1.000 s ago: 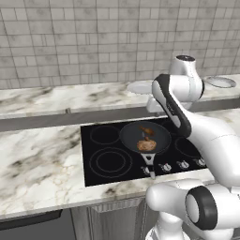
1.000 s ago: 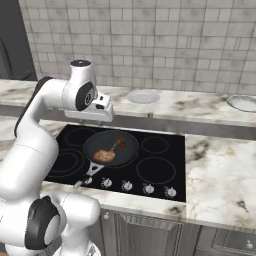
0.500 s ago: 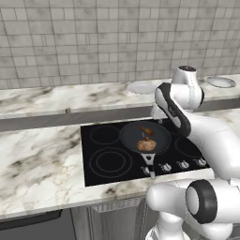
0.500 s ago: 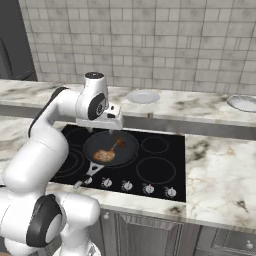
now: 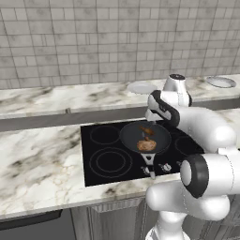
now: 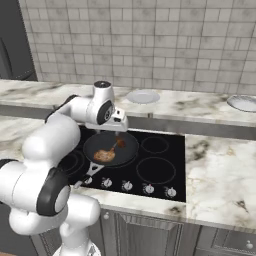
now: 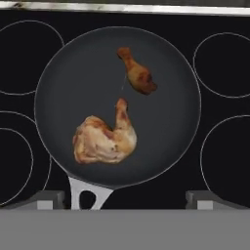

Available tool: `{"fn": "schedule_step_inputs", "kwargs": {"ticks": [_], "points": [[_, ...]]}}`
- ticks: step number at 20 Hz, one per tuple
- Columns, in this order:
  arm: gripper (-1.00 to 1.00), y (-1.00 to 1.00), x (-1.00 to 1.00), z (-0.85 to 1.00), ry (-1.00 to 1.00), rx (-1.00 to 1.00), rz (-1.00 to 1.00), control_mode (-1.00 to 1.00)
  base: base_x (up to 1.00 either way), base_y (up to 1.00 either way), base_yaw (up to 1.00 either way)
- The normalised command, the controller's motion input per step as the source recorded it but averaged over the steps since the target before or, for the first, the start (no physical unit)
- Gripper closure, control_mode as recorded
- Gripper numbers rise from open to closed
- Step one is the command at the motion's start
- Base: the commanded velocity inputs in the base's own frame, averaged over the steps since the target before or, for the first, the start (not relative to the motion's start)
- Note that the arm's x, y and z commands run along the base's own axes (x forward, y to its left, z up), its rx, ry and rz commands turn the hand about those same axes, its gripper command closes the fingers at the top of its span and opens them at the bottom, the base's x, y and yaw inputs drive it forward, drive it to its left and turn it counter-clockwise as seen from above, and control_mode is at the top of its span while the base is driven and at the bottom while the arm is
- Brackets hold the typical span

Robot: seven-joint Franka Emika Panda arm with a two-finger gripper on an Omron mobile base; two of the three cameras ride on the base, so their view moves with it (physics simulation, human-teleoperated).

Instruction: Take the chicken drumsticks from the pan and place one on each plate on the dining counter.

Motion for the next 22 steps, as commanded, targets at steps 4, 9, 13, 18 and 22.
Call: {"fn": "schedule_step_inputs", "kwargs": {"ticks": [4, 9, 13, 18, 22], "points": [[-1.00, 0.00, 0.60, -0.32, 0.00, 0.00, 0.00, -1.00, 0.00, 0.00, 0.00], [-1.00, 0.00, 0.56, -0.32, 0.00, 0.00, 0.00, -1.00, 0.00, 0.00, 0.00], [-1.00, 0.00, 0.39, -0.38, 0.02, 0.00, 0.00, -1.00, 0.00, 0.00, 0.00], [-1.00, 0.00, 0.19, -0.41, 0.07, -0.04, 0.00, -1.00, 0.00, 0.00, 0.00], [-1.00, -0.01, 0.24, -0.37, 0.05, -0.02, 0.00, -1.00, 0.00, 0.00, 0.00]]}}
